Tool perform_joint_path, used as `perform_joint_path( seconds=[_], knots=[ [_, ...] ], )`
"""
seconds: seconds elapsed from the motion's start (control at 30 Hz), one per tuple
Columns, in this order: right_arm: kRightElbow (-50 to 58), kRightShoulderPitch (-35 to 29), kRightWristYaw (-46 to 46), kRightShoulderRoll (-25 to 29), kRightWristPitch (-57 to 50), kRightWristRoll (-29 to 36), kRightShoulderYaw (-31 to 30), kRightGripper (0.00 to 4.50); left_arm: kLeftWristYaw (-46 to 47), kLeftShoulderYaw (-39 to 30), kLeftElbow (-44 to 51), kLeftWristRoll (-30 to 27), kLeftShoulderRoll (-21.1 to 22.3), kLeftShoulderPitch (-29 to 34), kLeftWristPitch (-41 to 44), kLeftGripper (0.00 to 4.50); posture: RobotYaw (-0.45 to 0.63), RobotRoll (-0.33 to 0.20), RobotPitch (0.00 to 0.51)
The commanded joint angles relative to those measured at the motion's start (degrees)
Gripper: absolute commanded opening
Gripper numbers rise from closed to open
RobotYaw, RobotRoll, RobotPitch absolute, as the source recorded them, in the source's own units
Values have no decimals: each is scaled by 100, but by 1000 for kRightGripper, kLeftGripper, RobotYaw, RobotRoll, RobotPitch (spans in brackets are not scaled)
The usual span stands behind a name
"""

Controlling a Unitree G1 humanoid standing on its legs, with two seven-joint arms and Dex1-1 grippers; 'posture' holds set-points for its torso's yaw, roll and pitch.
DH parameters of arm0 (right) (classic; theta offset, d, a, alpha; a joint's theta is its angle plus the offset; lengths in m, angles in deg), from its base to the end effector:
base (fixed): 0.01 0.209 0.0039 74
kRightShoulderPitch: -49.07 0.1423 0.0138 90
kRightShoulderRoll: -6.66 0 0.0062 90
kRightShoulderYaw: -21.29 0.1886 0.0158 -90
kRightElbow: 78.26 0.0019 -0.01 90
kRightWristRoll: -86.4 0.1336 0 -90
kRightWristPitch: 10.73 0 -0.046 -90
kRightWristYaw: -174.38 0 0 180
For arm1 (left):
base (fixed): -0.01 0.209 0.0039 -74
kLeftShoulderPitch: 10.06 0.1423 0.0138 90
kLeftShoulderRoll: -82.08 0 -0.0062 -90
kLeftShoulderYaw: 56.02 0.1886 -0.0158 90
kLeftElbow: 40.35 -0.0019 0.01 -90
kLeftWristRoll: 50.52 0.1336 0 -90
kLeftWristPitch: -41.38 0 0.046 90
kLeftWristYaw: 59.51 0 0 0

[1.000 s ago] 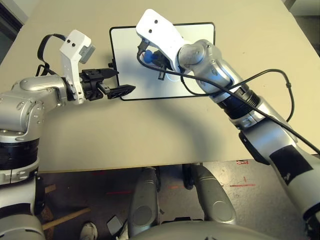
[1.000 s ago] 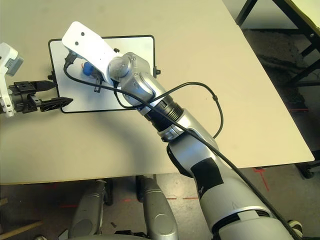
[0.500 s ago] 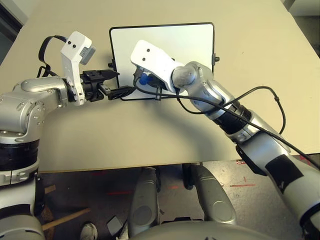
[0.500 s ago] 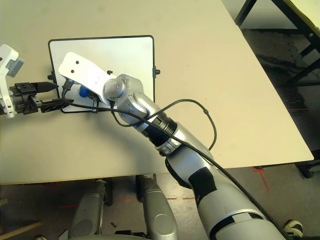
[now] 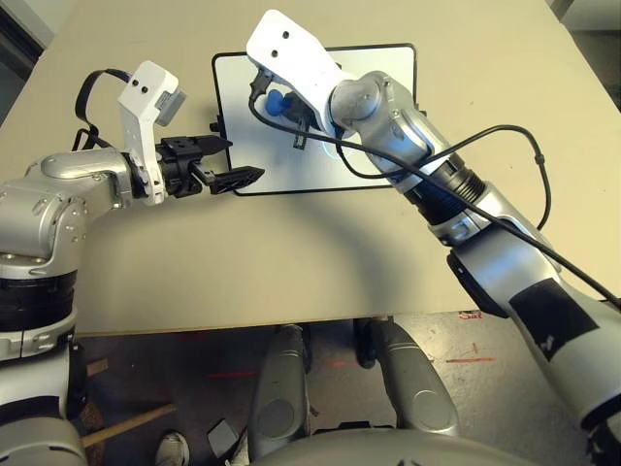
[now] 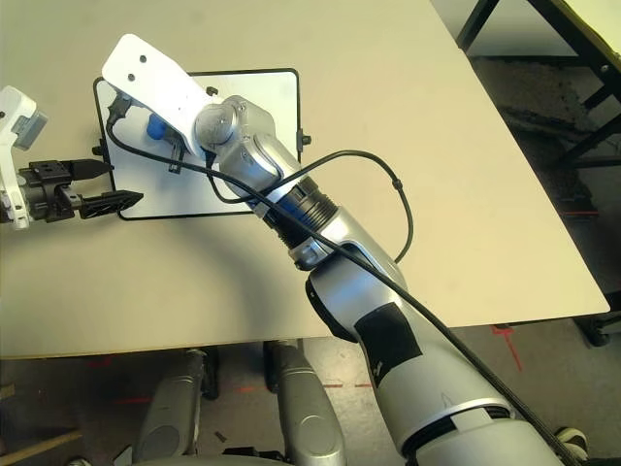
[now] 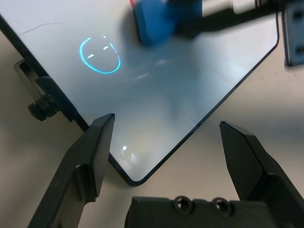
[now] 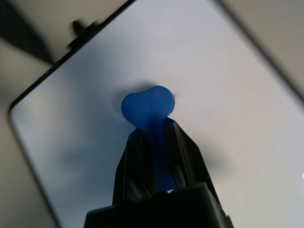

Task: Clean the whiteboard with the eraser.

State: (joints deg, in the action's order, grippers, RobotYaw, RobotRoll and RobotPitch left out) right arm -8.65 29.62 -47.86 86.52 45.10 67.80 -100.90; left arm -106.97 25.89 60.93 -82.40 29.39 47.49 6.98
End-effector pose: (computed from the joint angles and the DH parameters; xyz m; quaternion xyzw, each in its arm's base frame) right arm 0.3136 -0.0080 0.2573 -0.4780 -0.0150 0.4257 0.7681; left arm 0.2448 0.2743 0.2452 0.1306 0.1389 -0.3489 0.9175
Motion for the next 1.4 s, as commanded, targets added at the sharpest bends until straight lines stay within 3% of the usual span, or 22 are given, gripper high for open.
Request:
perform_joint_path(
  seconds=[0.03,0.17,0.57,1.1,1.4],
  knots=[
    [102,-279,-253,37,-228,-152,-319,385,-9,-20,47,-35,45,46,66,4500,46,0,302],
    [-117,-208,-340,106,-147,-296,-357,385,-16,-23,16,-32,62,14,75,4500,45,0,302],
    [-1422,797,-8,47,303,-348,46,384,-50,34,1,-23,50,-20,74,4500,34,0,303],
    [-407,103,-815,135,-89,-699,-527,384,-78,9,36,-57,49,-18,142,4500,33,0,306],
    [-1373,924,-475,-45,277,-666,-112,384,-63,44,33,-53,-19,-18,138,4500,18,0,303]
  ],
)
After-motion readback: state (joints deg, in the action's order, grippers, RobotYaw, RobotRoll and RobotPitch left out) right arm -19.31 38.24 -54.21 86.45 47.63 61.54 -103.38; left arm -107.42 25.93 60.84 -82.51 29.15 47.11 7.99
